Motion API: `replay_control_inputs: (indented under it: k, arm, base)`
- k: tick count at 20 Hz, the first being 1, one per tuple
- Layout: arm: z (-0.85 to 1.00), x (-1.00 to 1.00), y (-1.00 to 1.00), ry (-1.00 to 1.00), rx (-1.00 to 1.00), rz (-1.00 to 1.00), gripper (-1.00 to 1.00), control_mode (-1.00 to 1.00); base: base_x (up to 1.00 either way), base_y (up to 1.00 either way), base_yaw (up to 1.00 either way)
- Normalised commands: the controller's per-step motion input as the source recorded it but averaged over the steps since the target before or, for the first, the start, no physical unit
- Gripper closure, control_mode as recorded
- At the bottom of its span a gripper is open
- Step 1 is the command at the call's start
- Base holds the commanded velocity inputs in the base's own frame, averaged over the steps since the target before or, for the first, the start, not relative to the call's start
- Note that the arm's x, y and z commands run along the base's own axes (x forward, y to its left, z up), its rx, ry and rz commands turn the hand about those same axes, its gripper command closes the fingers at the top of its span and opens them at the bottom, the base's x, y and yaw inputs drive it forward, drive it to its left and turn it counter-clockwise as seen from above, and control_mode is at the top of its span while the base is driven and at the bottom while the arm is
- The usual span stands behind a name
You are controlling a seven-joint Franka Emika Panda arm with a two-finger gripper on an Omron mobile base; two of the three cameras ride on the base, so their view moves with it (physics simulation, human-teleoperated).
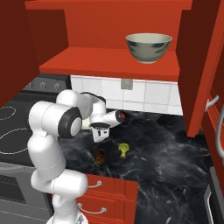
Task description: Pick both bowls and place them on the counter. Then place the broccoli in one bowl and place the sweet potato in the other bowl.
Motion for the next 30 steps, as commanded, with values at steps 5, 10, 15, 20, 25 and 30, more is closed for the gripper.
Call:
replay_control_inputs:
  k: [5,10,15,20,25,30]
  arm:
    - [0.03,-0.15,-0.05,-0.01,-0.06,0.0,1.0,-1.0]
    - [0.0,-0.15,-0.01,0.02,-0.05,0.0,1.0,-1.0]
    - [0.0,-0.12,-0.02,0.07,-0.07,0.0,-1.0,-1.0]
    - [0.1,-0.1,-0.05,0.0,-0.01,0.0,-1.0,-1.0]
    - [0.26,-0.2,-0.07,-0.07,0.0,0.0,-1.0,-1.0]
    - [0.29,-0.43,-0.14,-0.12,0.0,0.0,-1.0,-1.0]
  base:
    - [0.0,0.0,0.0]
    - [0.0,0.0,0.0]
    - [0.0,0.0,0.0]
    - [0.0,0.0,0.0]
    - [0.0,0.0,0.0]
    - [0.0,0.0,0.0]
